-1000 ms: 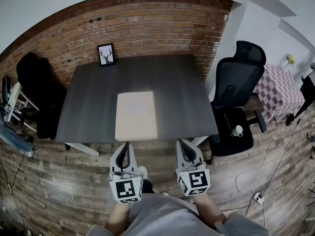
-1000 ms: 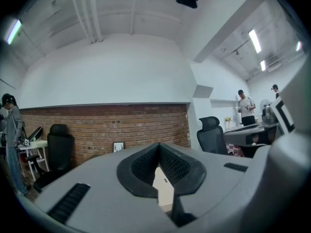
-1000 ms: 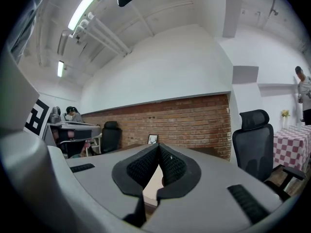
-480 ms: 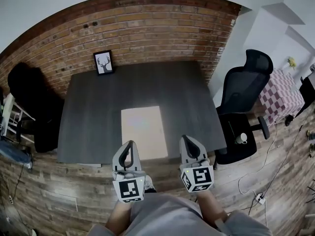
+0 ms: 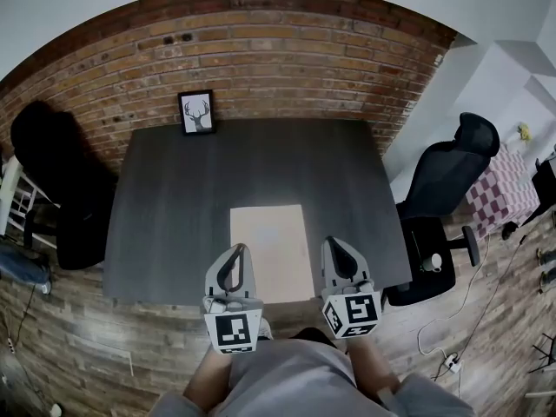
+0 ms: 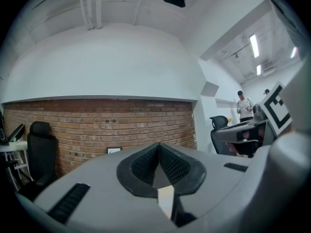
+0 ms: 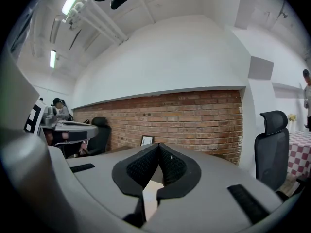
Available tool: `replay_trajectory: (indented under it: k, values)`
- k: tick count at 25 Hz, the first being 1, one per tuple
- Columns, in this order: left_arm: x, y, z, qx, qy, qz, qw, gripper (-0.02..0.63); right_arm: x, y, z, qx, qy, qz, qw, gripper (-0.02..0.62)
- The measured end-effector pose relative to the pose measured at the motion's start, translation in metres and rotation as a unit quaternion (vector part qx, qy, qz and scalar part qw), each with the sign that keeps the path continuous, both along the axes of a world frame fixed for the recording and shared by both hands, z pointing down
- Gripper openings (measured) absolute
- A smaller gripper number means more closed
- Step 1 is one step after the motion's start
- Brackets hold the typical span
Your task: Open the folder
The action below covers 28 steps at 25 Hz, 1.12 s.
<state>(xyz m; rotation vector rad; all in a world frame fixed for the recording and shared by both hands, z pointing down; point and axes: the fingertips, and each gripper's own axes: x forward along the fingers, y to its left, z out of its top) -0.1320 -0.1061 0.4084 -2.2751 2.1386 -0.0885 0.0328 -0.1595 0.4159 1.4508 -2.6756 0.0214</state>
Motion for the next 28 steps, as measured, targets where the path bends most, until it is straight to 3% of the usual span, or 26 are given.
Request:
replay_trajectory:
  k: [10,13,16,28]
  values:
    - [0.019,-0.020,0.011,-0.008,-0.002,0.007,0.9999,0.008,0.004,-0.024,0.010,-0.022,0.003,-0.040,0.999,0.000]
    - [0.034,-0.026,0.018,-0.021,-0.005,0.024,0.9995,0.127,0.007,-0.034,0.018,-0.043,0.002,-0.060,0.997,0.002]
    - [0.044,-0.031,0.027,-0.031,-0.012,0.024,0.9992,0.142,0.009,-0.041,0.030,-0.063,0.003,-0.072,0.995,0.010]
    - [0.072,-0.035,0.085,-0.101,-0.082,0.043,0.9906,0.149,0.027,-0.054,0.096,-0.131,0.035,-0.086,0.987,0.072]
